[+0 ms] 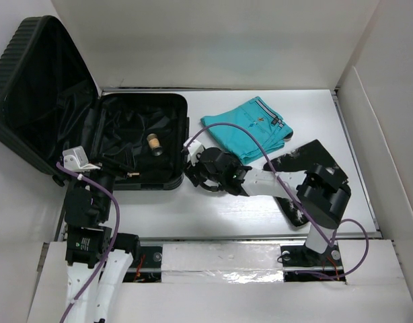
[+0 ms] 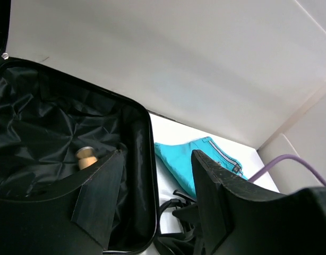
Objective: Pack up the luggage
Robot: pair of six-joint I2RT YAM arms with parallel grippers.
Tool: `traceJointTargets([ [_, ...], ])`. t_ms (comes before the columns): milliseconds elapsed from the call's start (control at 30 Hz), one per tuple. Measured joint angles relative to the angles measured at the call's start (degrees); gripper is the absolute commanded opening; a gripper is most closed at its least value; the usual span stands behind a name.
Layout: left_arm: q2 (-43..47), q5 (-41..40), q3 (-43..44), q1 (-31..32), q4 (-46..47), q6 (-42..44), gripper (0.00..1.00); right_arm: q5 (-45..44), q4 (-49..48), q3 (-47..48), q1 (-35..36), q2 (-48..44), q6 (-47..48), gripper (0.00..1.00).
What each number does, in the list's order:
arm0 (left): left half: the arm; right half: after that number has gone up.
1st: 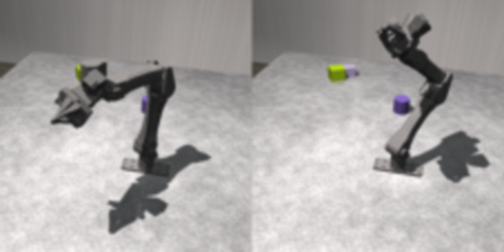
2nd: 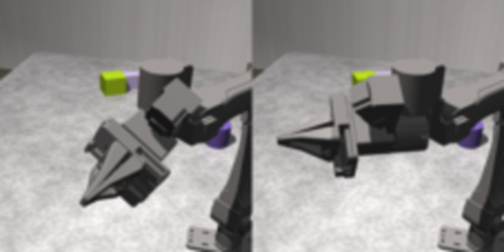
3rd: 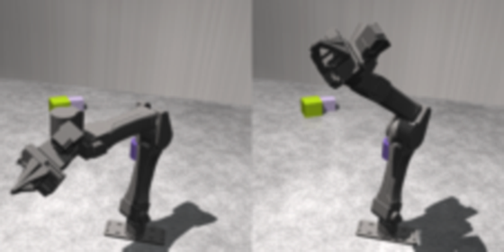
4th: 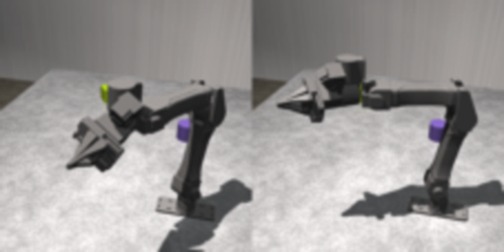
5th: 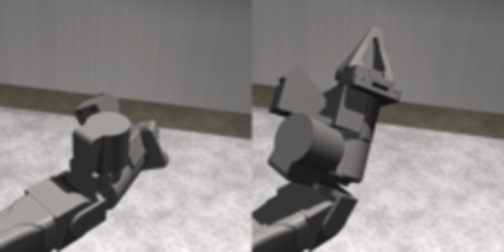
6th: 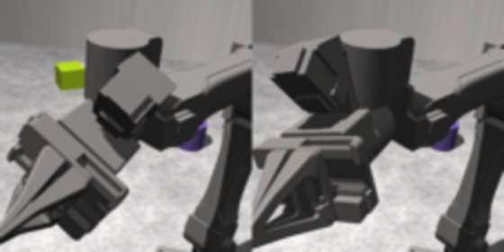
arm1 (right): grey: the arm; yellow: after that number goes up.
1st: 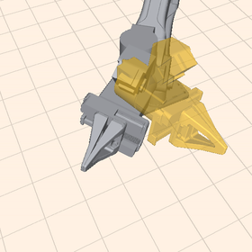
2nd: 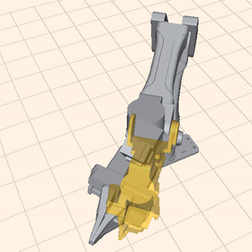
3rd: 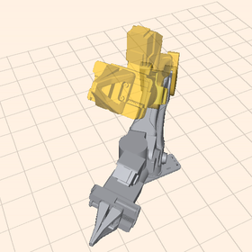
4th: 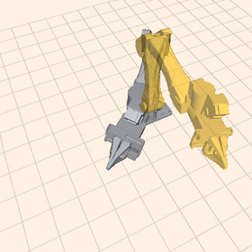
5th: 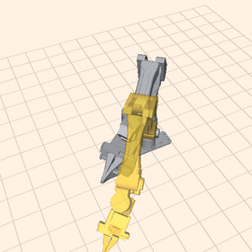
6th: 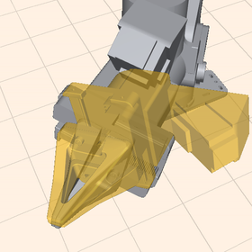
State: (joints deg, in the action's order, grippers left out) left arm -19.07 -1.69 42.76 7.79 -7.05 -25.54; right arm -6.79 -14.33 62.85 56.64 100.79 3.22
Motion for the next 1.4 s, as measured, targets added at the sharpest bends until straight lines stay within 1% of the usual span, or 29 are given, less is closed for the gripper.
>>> traceJointTargets([
  [167, -0.09, 0.17, 0.0, 0.0, 0.0, 0.0, 0.51, -3.02, 4.2, -0.39, 0.04, 2.25, -0.37, 0.66],
  [333, -0.13, 0.2, 0.0, 0.0, 0.0, 0.0, 0.51, -5.22, 4.59, -5.35, 0.07, 2.01, -1.66, 0.64],
  [400, -0.17, 0.2, 0.0, 0.0, 0.02, 0.0, 0.51, -5.38, 5.44, -6.62, 0.07, 2.01, -1.97, 0.6],
  [433, -0.22, 0.22, 0.0, 0.0, 0.02, 0.0, 0.51, -5.35, 6.01, -6.71, 0.07, 2.01, -1.99, 0.57],
  [467, -0.22, 0.28, 0.0, 0.0, 0.0, 0.0, 0.51, -5.18, 6.12, -6.71, 0.07, 2.01, -2.19, 0.46],
  [533, -0.22, 0.42, 0.0, 0.0, 0.04, 0.0, 0.51, -4.39, 6.05, -6.69, 0.07, 2.19, -3.34, 0.19],
  [600, -0.22, 0.48, 0.0, 0.0, 0.09, 0.0, 0.51, -4.42, 6.01, -6.69, 0.2, 2.64, -4.46, 0.12],
  [633, -0.22, 0.57, 0.0, 0.0, 0.09, 0.0, 0.51, -4.37, 6.01, -6.69, 0.28, 2.69, -4.63, 0.1],
  [667, -0.22, 0.59, 0.0, 0.0, 0.11, 0.0, 0.51, -4.66, 5.99, -6.69, 0.5, 2.54, -4.83, 0.03],
  [700, -0.22, 0.61, 0.0, 0.0, 0.13, 0.0, 0.51, -5.07, 6.19, -6.69, 0.63, 2.14, -5.03, 0.01],
  [800, -0.22, 0.66, 0.0, 0.0, 0.15, 0.0, 0.51, -6.86, 8.11, -7.1, 1.55, -1.95, -4.92, 0.0],
  [900, -0.22, 0.79, 0.0, 0.0, 0.2, 0.0, 0.51, -7.91, 10.27, -7.04, 2.69, -9.99, -4.04, 0.0],
  [1000, -0.22, 0.79, 0.0, 0.0, 0.22, 0.0, 0.51, -7.93, 9.84, -3.65, 3.13, -15.56, -1.9, 0.0],
  [1067, -0.22, 0.81, 0.0, 0.0, 0.24, 0.0, 0.51, -7.61, 9.42, 1.97, 3.1, -15.56, -0.35, 0.0],
  [1167, -0.2, 0.76, 0.0, 0.0, 0.26, 0.0, 0.51, -5.97, 7.67, 12.02, 3.02, -10.97, 2.89, 0.0],
  [1200, -0.2, 0.72, 0.0, 0.0, 0.26, 0.0, 0.51, -4.83, 6.93, 15.58, 2.99, -8.41, 3.87, 0.0],
  [1233, -0.2, 0.68, 0.0, 0.0, 0.26, 0.0, 0.51, -3.54, 6.12, 19.28, 2.86, -5.62, 4.76, 0.09],
  [1267, -0.2, 0.59, 0.0, 0.0, 0.26, 0.0, 0.51, -1.36, 5.9, 23.37, 2.47, -2.43, 5.44, 0.38],
  [1300, -0.17, 0.55, 0.0, 0.0, 0.24, 0.0, 0.51, 1.25, 5.68, 27.65, 2.16, 1.07, 5.84, 0.48],
  [1333, -0.09, 0.46, 0.0, 0.0, 0.2, 0.0, 0.51, 3.61, 5.31, 31.63, 1.73, 4.63, 6.08, 0.6],
  [1367, 0.07, 0.24, 0.0, 0.0, 0.13, 0.0, 0.51, 6.34, 5.73, 37.42, 1.33, 8.9, 6.49, 0.8],
  [1400, 0.24, 0.04, 0.0, 0.0, 0.09, 0.0, 0.51, 9.09, 6.34, 44.0, 0.83, 13.66, 6.73, 0.83],
])
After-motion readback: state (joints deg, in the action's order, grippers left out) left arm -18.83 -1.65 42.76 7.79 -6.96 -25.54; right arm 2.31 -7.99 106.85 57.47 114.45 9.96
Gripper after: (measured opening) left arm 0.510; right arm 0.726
